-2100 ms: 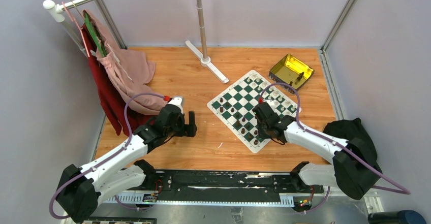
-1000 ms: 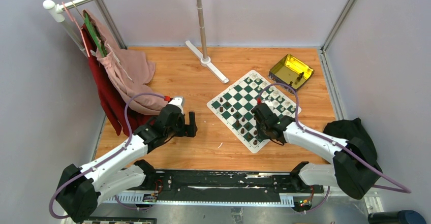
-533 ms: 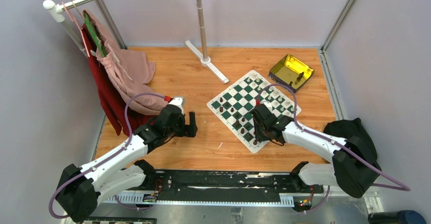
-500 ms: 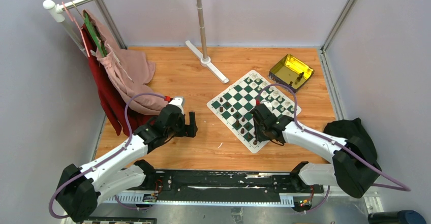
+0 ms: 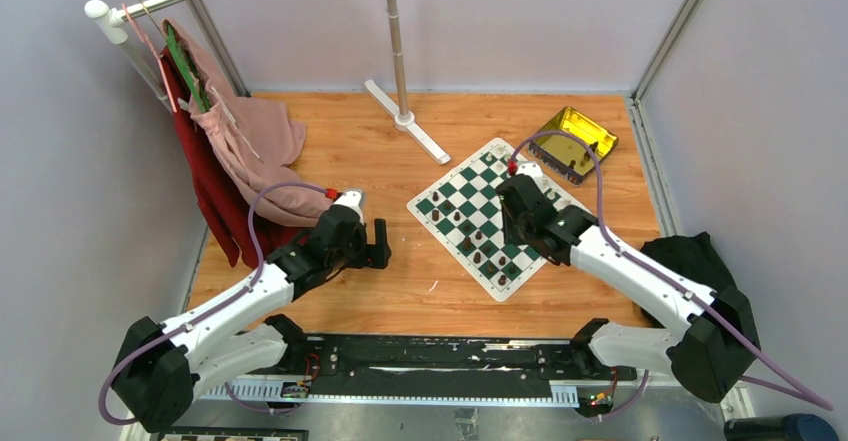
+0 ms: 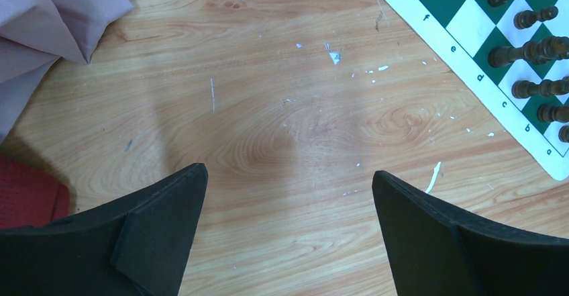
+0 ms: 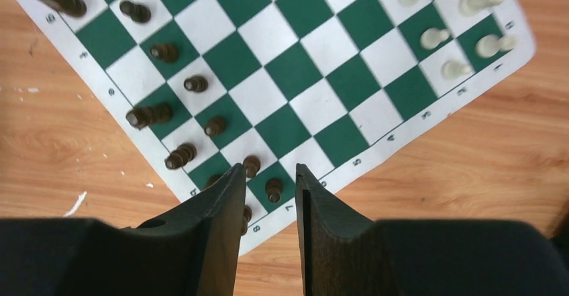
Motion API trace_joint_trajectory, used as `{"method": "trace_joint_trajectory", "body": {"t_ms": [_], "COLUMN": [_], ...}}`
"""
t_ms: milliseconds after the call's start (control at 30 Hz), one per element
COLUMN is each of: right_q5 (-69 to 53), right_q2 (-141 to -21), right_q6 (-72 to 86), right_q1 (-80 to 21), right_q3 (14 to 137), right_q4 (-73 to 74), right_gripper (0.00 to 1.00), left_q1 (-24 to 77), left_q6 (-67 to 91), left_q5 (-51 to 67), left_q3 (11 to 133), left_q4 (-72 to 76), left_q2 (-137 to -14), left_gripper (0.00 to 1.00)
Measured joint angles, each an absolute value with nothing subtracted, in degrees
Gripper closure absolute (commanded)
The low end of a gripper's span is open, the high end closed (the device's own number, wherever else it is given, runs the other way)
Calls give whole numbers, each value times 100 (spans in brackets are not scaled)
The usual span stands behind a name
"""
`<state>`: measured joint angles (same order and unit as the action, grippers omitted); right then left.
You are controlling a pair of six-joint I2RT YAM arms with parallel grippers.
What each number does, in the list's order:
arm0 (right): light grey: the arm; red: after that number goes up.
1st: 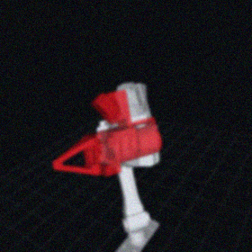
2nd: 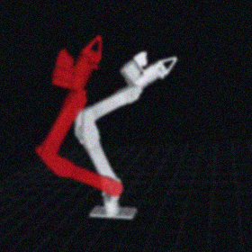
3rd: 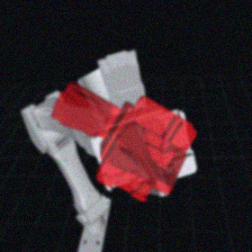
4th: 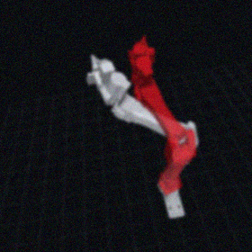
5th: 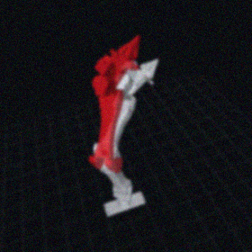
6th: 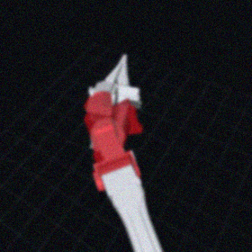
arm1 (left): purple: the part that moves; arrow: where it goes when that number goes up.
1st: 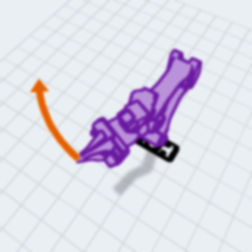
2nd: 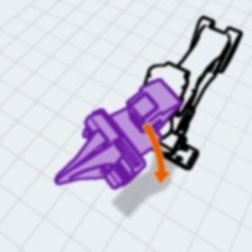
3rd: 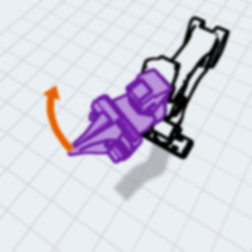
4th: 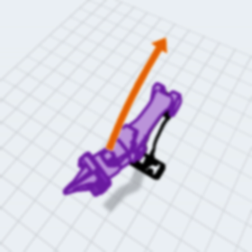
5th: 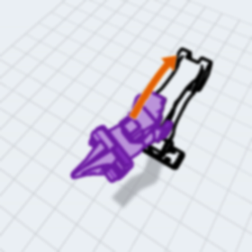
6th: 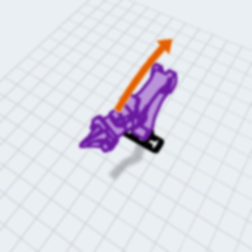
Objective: Set up the chess pieces on the board
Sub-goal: Pick up the chess piece from the storage box.
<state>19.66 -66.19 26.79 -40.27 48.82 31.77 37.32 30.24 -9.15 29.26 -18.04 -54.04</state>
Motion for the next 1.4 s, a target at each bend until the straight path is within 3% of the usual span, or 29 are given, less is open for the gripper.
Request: {"method": "trace_joint_trajectory", "body": {"t_ms": [133, 267, 667, 1000, 1400], "right_q5": [2209, 2246, 1935, 1817, 1765], "right_q2": [-6777, -7306, -9843, -11146, -11883], "right_q6": [2416, 2141, 1804, 1734, 1616], "right_q1": [-3662, -2676, -572, 108, 478], "right_q3": [5336, 5867, 8110, 9083, 9627], "right_q4": [3153, 2847, 2134, 1999, 1940], "right_gripper": [63, 63, 62, 62, 62], "left_q1": [3732, 3732, 3732, 3732, 3732], "left_q6": [3041, 3050, 3050, 3039, 2934], "left_q5": [-917, -923, -1157, -1293, -1317], "left_q3": [2926, 2926, 2926, 3039, 3395], "left_q4": [-1761, -1673, -1520, -1321, -1081], "left_q2": [-5489, -5634, -5992, -6615, -7312], "left_gripper": [0, 0, 0, 0, 0]}}
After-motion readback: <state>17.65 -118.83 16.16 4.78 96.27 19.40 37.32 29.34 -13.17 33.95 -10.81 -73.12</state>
